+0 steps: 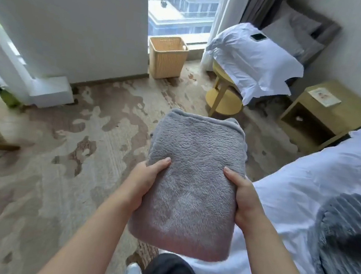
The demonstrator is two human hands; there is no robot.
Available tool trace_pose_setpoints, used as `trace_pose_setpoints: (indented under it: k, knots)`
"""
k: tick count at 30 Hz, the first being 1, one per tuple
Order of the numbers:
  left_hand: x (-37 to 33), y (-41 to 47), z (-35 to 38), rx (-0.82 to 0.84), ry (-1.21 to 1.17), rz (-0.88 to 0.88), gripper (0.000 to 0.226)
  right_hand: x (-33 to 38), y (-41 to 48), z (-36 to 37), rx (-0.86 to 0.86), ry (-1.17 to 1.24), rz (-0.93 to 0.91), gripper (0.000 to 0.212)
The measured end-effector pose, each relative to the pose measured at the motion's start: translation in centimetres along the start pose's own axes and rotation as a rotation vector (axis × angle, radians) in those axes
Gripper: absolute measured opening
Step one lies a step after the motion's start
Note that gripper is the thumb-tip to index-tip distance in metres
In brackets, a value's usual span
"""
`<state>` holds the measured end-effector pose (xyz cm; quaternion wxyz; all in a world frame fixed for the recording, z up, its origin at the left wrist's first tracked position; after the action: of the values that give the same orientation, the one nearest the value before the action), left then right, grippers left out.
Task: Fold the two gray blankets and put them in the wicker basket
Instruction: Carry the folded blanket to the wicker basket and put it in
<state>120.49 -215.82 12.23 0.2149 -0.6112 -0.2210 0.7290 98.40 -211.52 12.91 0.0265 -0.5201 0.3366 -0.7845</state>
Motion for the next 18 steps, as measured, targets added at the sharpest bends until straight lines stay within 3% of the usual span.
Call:
trace_pose_setpoints:
  k: [6, 12, 18]
  knots:
    - [-9.4, 13.2, 0.7, 0.043, 0.054, -0.035, 0.027, 5.0, 12.1, 7.7, -0.043, 0.073, 0.035, 0.056]
    - [-21.2, 28.0, -3.8, -0.171, 0.062, 0.014, 0.028, 9.4, 28.8, 23.2, 0.095, 0.011, 0.089, 0.037]
    - [-33.9, 37.8, -8.3, -0.330, -0.032, 0.079, 0.032, 16.8, 40.0, 38.6, 0.278, -0.067, 0.090, 0.040]
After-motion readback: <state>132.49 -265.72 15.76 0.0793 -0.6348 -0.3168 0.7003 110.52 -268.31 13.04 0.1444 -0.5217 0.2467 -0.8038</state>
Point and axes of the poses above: each hand's wrist, its own y-axis towards the middle knuckle, its own z-axis out of the palm, x = y × z, the point moved 3 cm from there along y, towards the middle knuckle, and after that the axes turned 6 degrees about -x, right-handed, at the moved point
